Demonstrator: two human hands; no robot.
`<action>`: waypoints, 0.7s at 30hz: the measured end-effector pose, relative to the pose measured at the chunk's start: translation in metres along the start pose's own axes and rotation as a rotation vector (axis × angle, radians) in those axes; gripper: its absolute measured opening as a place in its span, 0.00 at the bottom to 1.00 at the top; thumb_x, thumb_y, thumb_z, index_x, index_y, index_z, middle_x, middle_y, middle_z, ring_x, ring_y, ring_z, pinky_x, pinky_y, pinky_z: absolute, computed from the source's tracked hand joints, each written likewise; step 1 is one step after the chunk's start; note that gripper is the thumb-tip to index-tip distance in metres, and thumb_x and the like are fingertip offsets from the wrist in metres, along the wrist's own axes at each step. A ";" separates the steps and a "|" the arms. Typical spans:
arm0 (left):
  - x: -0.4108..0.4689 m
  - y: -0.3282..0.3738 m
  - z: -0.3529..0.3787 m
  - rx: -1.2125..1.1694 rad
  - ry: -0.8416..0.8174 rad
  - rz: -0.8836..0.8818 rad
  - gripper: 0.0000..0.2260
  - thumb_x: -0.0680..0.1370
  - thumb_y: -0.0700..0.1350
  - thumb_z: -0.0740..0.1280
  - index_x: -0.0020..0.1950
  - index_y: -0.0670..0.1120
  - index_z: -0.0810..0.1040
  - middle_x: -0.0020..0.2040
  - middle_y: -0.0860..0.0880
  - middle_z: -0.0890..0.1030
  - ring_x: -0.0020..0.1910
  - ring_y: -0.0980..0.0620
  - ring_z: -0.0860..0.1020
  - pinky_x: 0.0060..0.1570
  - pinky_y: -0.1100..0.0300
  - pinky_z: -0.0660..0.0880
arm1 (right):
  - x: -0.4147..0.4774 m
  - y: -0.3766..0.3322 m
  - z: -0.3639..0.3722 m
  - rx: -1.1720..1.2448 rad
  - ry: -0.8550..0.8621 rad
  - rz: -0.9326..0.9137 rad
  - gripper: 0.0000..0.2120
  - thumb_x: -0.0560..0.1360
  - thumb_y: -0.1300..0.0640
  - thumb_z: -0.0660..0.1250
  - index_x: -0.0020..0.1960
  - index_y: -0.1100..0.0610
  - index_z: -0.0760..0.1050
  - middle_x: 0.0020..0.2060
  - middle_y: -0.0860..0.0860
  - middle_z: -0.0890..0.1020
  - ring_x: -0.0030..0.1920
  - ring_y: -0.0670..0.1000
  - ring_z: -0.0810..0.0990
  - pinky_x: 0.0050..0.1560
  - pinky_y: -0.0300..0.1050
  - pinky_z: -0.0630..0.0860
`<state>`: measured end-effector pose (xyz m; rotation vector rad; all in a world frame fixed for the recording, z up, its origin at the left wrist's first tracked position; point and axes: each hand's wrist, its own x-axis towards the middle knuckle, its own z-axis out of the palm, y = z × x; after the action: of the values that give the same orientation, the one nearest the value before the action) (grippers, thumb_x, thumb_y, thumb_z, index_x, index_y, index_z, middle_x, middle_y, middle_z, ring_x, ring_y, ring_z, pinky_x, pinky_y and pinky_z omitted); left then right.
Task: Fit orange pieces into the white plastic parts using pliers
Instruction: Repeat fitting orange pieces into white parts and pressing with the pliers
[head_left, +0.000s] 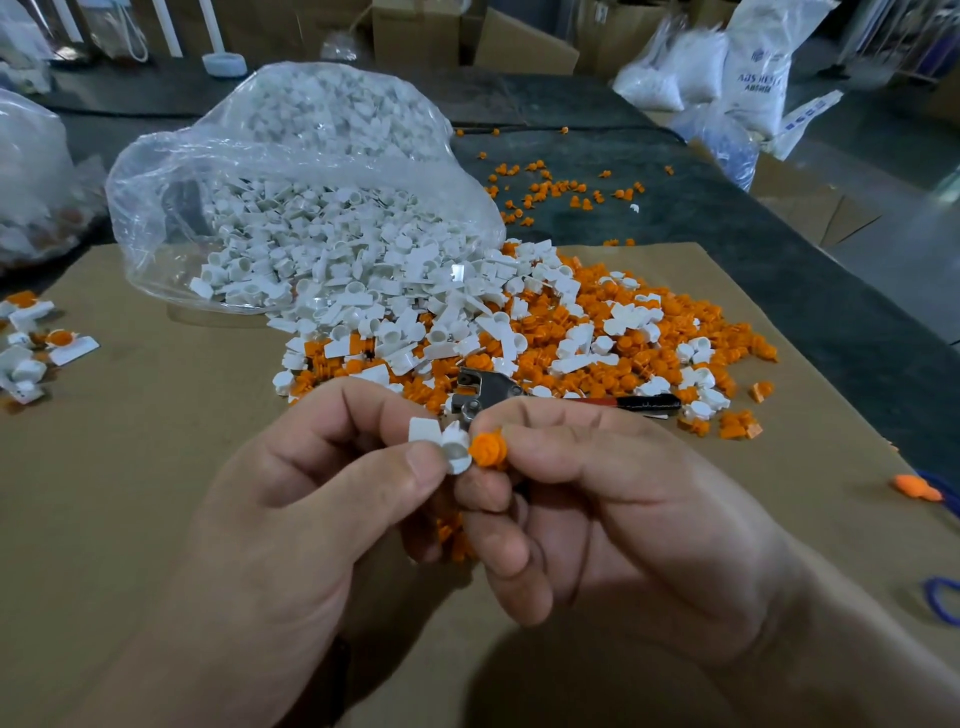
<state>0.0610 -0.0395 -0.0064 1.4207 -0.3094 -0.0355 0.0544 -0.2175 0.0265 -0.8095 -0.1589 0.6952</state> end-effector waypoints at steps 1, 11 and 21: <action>0.001 -0.002 -0.001 0.019 0.011 0.002 0.17 0.63 0.62 0.78 0.41 0.52 0.84 0.35 0.48 0.83 0.31 0.53 0.81 0.30 0.60 0.77 | 0.000 0.000 -0.001 0.005 0.001 -0.003 0.09 0.78 0.62 0.58 0.43 0.62 0.76 0.33 0.56 0.78 0.29 0.49 0.78 0.28 0.41 0.77; -0.003 -0.003 0.012 0.048 0.151 -0.009 0.04 0.67 0.44 0.74 0.37 0.47 0.80 0.29 0.47 0.80 0.25 0.53 0.79 0.25 0.63 0.75 | -0.008 0.015 0.000 -1.425 0.517 -0.502 0.02 0.77 0.49 0.61 0.46 0.44 0.72 0.37 0.44 0.78 0.38 0.45 0.79 0.35 0.41 0.76; -0.005 -0.015 0.007 0.017 0.134 -0.042 0.13 0.64 0.50 0.77 0.48 0.52 0.84 0.33 0.44 0.83 0.28 0.47 0.80 0.29 0.58 0.77 | 0.003 0.007 0.006 -1.847 0.369 -0.455 0.04 0.72 0.55 0.61 0.44 0.50 0.74 0.34 0.43 0.77 0.35 0.43 0.76 0.31 0.37 0.72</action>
<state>0.0568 -0.0472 -0.0217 1.4388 -0.1697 0.0277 0.0505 -0.2081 0.0254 -2.5194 -0.6575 -0.2667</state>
